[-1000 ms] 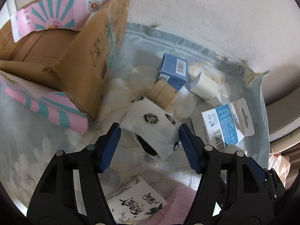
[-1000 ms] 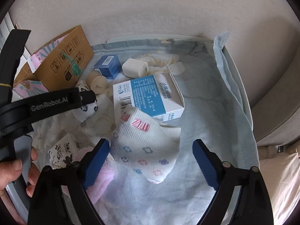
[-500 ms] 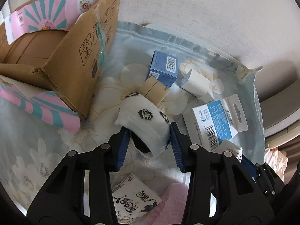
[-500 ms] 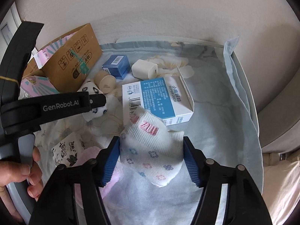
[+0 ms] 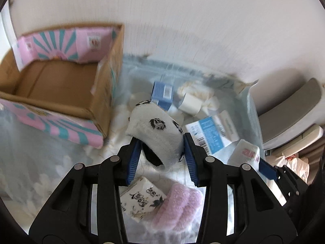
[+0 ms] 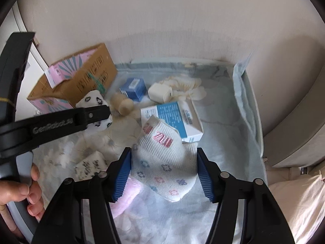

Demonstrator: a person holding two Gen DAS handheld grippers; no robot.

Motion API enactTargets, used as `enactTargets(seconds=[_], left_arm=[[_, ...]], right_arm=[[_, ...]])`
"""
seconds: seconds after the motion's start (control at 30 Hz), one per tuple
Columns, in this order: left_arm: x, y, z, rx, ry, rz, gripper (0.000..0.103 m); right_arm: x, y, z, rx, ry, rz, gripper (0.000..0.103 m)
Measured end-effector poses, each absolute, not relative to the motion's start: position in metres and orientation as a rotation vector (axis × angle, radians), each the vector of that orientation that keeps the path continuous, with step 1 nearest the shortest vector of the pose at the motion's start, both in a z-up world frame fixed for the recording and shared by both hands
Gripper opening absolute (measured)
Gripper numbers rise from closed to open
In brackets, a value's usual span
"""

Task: Organize objects
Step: 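Carry both socks over the cardboard box and open both tools to drop them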

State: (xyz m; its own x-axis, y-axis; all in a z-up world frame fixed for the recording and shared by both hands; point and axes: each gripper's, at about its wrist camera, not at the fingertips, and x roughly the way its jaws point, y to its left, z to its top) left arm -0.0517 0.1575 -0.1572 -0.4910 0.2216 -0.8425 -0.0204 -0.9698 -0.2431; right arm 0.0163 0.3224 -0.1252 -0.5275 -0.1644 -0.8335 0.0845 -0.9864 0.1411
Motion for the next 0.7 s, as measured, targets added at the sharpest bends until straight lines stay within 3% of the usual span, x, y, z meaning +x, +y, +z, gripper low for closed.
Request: enactTargets(seconds=[0.4,0.7], left_arm=[[-0.064,0.100,-0.072,-1.342,-0.194,2.674,0.038],[-0.091,0.032,-0.043,-1.329,-0.150,2.717,0.038]], right_arm=[[0.008,0.307,-0.037,1.303,-0.037,-2.703,0.057],[-0.037,0.265,0.008,1.279,-0.046,-2.703,0.057]])
